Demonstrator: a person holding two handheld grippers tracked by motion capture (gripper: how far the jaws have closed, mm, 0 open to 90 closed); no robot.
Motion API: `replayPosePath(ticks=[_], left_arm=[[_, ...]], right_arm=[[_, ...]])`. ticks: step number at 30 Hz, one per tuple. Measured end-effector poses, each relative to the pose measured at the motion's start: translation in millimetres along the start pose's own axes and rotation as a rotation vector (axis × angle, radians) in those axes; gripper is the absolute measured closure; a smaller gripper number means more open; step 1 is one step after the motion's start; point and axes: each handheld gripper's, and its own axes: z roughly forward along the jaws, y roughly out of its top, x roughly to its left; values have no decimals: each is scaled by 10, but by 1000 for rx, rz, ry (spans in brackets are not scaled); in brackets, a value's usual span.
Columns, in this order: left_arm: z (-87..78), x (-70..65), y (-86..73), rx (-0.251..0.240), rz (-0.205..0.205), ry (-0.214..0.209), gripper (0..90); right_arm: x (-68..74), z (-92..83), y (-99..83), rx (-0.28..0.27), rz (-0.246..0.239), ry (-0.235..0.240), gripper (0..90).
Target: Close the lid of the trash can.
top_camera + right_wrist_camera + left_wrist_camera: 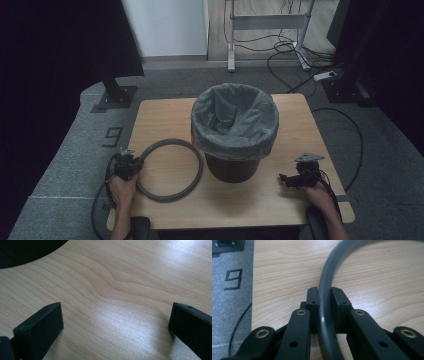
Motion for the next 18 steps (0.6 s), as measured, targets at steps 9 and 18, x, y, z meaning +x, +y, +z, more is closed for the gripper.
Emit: replayPosePath(ticks=[9,18], left_arm=[[-25,98,47,45,-48,-81,789],[-144,153,171,38,-65,-134,791]], right_arm=[[0,0,0,0,0,0,0],[0,0,0,0,0,0,0]])
